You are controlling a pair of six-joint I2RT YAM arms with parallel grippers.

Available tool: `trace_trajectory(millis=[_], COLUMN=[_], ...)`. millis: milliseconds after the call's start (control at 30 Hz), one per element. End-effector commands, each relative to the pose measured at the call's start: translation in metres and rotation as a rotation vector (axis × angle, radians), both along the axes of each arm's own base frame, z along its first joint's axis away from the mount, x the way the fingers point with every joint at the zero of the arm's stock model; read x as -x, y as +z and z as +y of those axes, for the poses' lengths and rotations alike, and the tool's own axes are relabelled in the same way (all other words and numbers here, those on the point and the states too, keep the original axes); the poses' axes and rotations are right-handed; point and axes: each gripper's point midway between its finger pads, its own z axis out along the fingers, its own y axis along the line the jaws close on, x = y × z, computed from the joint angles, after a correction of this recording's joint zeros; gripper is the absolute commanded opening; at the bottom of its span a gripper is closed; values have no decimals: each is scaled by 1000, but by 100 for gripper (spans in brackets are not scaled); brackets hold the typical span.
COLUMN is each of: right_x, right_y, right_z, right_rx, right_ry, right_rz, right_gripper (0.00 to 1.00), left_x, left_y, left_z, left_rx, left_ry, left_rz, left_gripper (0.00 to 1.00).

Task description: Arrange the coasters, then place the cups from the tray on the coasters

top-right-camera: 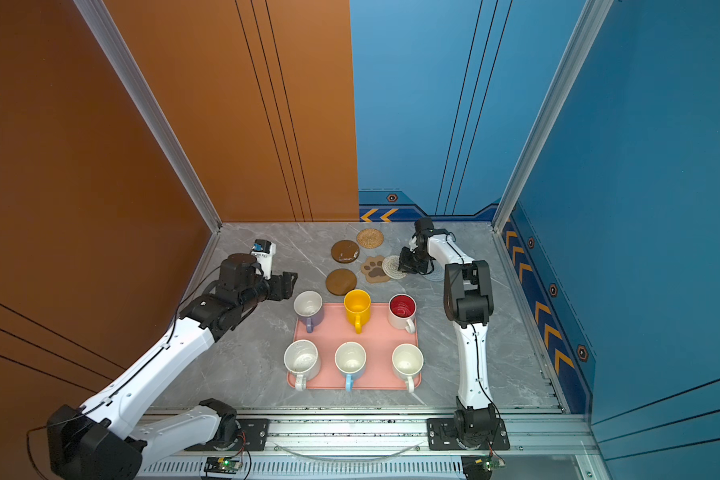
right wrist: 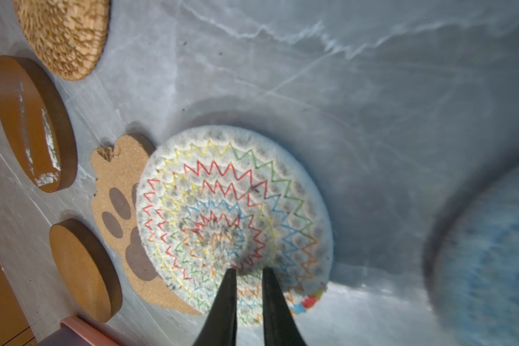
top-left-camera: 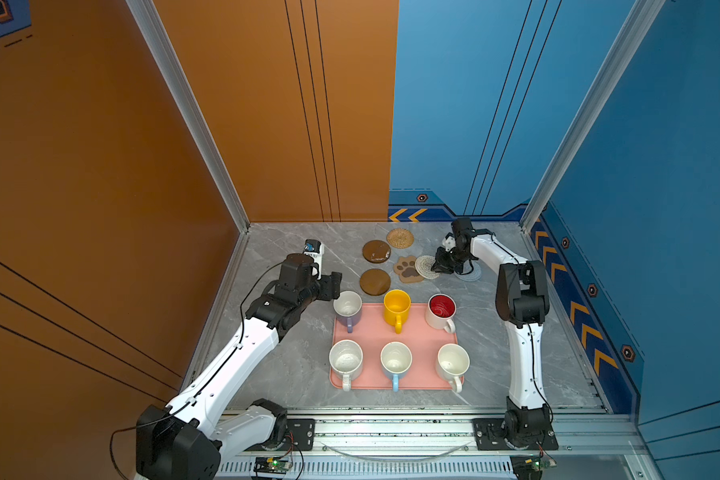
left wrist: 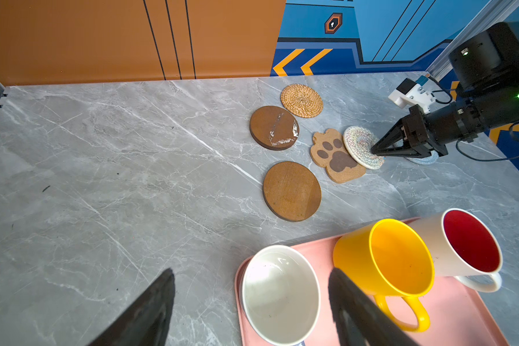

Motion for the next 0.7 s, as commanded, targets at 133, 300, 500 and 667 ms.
trace_trajectory(millis=[133, 300, 500, 667], right_x=[24, 25, 30, 31], right_y=[-8, -5, -9, -10], right_z=[-31, -31, -23, -20], right_rx=[101, 91, 80, 78], right_ry=[-18, -17, 9, 19], right_rz=[78, 76, 87, 88], right_gripper=[15, 12, 11, 9], left_x=[0, 0, -13, -41], left_y=[-1, -1, 8, 21], left_z=[-3, -5, -25, -74], left_rx=[-8, -7, 62, 115], left_ry=[-1, -5, -49, -174], left_rz=[-2, -1, -29, -5], left_gripper=[81, 81, 70, 54])
